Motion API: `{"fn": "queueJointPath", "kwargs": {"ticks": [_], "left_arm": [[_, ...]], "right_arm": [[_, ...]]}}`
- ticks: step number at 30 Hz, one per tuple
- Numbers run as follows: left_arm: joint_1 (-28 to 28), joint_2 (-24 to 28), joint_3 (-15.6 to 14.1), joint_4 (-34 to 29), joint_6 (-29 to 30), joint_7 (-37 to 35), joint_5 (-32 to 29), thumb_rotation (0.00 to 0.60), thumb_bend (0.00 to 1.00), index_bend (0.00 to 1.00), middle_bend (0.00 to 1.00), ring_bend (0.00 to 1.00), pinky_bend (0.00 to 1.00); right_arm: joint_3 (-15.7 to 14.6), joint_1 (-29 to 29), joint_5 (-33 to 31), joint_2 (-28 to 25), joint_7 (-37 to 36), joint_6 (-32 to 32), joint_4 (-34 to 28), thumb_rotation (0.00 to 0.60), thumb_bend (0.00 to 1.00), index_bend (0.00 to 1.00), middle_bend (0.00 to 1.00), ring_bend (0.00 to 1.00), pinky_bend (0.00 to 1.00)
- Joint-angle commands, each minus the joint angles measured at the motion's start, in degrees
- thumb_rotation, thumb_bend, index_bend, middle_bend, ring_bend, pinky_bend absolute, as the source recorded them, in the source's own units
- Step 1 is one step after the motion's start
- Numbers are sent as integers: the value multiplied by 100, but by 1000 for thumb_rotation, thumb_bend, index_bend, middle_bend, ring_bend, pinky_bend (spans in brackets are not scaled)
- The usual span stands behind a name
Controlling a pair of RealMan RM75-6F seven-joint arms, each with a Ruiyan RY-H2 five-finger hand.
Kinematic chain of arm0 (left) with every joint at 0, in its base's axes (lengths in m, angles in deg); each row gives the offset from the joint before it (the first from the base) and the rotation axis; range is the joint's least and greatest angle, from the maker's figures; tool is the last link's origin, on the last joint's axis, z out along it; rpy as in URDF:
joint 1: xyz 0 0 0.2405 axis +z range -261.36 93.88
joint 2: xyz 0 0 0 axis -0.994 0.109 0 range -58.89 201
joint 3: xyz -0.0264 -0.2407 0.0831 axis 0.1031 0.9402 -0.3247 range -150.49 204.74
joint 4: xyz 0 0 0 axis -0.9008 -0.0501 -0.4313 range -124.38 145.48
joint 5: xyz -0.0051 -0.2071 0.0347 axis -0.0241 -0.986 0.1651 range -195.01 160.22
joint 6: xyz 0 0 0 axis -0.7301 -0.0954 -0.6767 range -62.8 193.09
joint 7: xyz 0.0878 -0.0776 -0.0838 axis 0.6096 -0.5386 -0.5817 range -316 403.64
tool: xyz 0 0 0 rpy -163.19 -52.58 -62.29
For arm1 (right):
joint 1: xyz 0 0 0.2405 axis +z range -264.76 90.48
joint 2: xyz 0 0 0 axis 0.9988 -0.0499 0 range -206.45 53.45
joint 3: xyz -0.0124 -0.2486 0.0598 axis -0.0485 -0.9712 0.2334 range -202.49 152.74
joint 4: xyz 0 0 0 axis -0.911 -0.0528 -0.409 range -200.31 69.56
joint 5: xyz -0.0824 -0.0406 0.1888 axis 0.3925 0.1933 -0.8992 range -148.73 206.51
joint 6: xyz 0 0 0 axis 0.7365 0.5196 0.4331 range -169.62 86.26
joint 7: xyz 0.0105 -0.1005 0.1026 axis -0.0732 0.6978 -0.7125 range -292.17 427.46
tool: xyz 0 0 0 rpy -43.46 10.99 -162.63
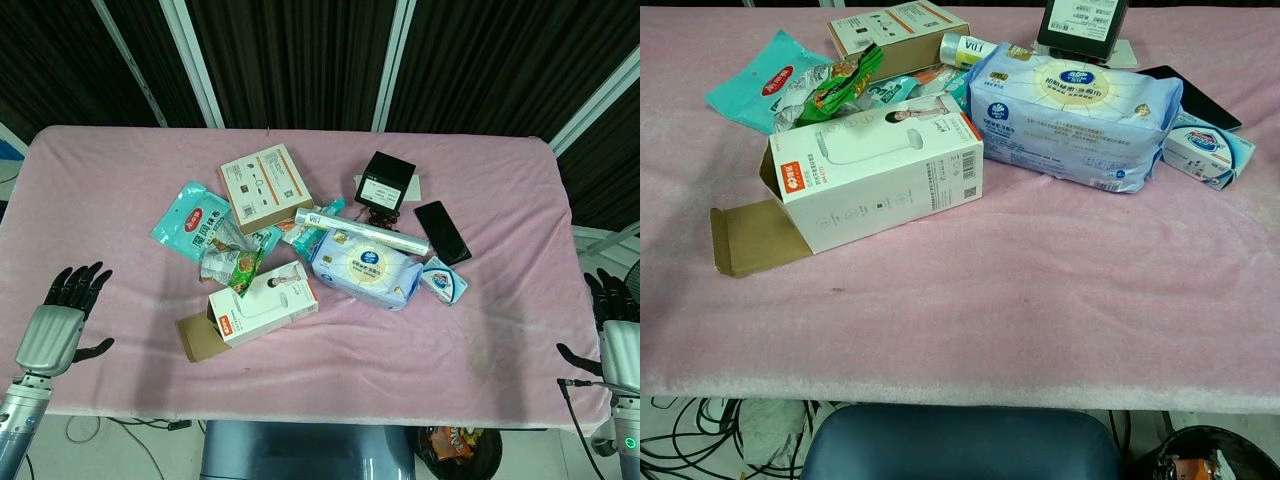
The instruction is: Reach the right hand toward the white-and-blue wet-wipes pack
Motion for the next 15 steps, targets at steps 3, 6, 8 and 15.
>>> {"fn": "queueJointPath", "kwargs": {"ticks": [3, 6, 8, 15], "left_arm": [[2, 9, -10, -20, -17, -19, -13, 600, 0, 0, 0, 0, 0], [-4, 8, -8, -22, -32, -17, -24, 600, 0, 0, 0, 0, 0], [0, 11, -8, -33, -36, -27, -35, 600, 0, 0, 0, 0, 0], [0, 19, -21, -50, -41, -48, -26, 600, 0, 0, 0, 0, 0]], "right_arm": [[2, -15, 29, 0, -12, 12, 6, 600, 110, 0, 0, 0, 212], [10, -15, 35, -6, -13, 32, -2, 600, 111, 0, 0, 0, 211], [17, -16, 35, -9, -24, 39, -9, 600, 110, 0, 0, 0, 212], [45, -21, 47, -34, -81, 62, -45, 600, 111, 0, 0, 0, 211]]}}
